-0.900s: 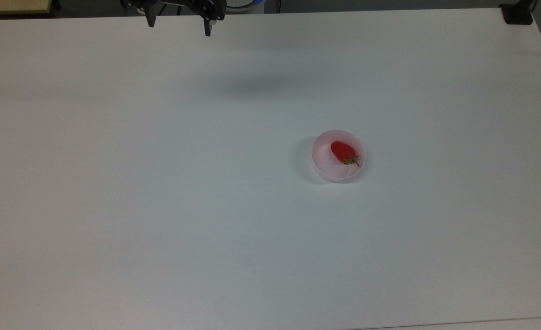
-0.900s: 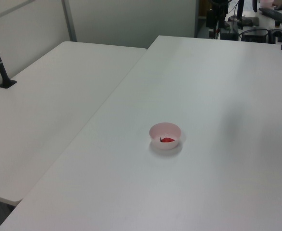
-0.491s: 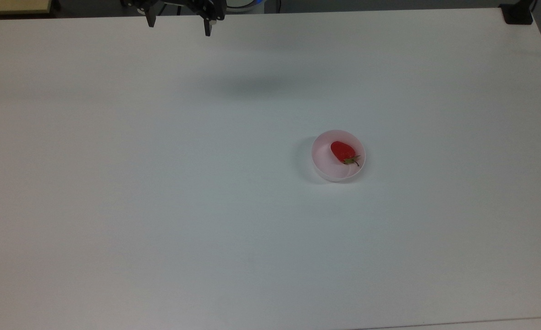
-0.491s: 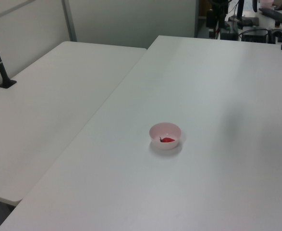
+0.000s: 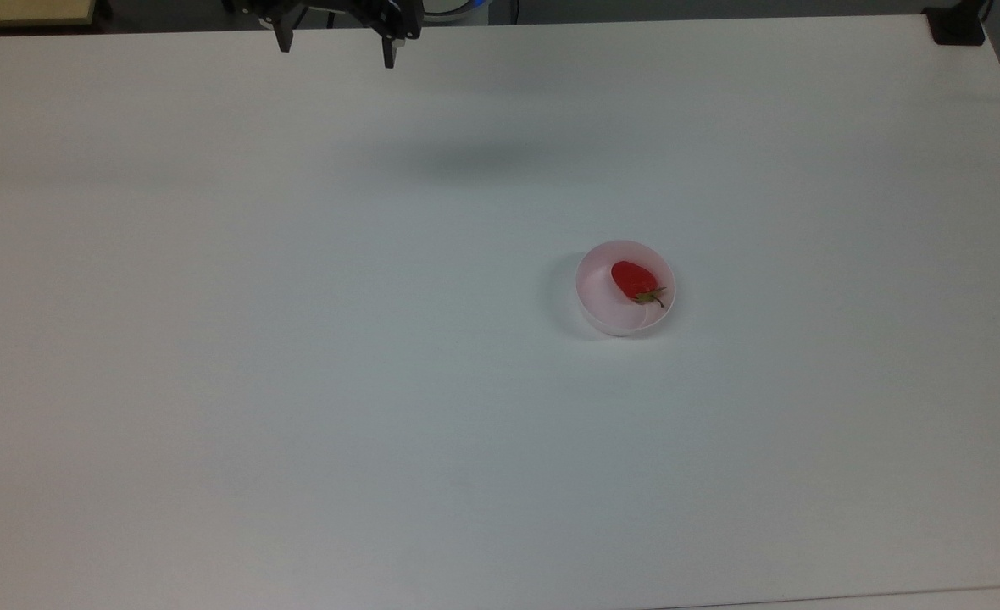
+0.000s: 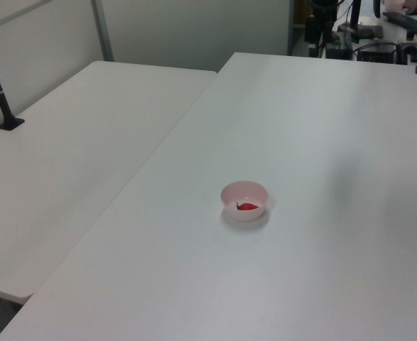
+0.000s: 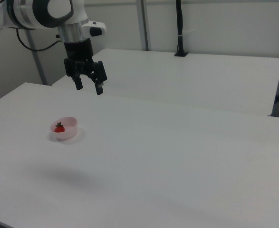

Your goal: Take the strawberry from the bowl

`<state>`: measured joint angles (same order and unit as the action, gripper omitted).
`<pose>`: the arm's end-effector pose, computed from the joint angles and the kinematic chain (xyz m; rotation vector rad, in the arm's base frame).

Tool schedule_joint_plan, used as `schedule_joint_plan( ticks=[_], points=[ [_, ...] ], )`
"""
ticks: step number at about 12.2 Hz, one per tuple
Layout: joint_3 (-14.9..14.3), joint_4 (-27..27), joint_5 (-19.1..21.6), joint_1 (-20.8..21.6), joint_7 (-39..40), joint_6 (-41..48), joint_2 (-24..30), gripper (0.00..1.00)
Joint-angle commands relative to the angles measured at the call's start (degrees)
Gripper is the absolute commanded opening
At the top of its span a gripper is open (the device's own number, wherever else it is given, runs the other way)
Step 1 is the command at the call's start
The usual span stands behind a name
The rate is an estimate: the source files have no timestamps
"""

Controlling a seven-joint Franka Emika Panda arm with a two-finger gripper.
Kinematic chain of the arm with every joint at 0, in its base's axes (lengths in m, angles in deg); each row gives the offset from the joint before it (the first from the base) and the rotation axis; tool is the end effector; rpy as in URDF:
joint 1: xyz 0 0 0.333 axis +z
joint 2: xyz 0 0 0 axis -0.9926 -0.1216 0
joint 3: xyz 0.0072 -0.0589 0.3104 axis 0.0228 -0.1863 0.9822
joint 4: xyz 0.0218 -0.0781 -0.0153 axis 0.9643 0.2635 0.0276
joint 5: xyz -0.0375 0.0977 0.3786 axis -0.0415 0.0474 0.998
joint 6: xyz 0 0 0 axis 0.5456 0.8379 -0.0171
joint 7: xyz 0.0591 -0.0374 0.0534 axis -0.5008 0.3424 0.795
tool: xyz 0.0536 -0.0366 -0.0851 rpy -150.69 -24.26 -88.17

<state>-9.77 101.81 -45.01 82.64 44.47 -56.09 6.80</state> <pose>0.5749 -0.0227 0.6027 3.0768 -0.1658 -0.0494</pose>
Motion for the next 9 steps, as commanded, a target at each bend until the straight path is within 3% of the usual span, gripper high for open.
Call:
schedule_joint_plan(
  ticks=[1,3,6,9],
  points=[
    [0.45,1.08,1.18,0.99,0.40,0.05,0.07,1.00],
    [0.45,0.47,1.44,3.97,0.39,-0.22,-1.95,1.00],
    [0.45,0.47,6.70,6.44,0.48,-6.18,-4.33,1.00],
    [0.45,0.47,8.56,10.29,0.31,-11.45,-6.88,1.00]
  ],
)
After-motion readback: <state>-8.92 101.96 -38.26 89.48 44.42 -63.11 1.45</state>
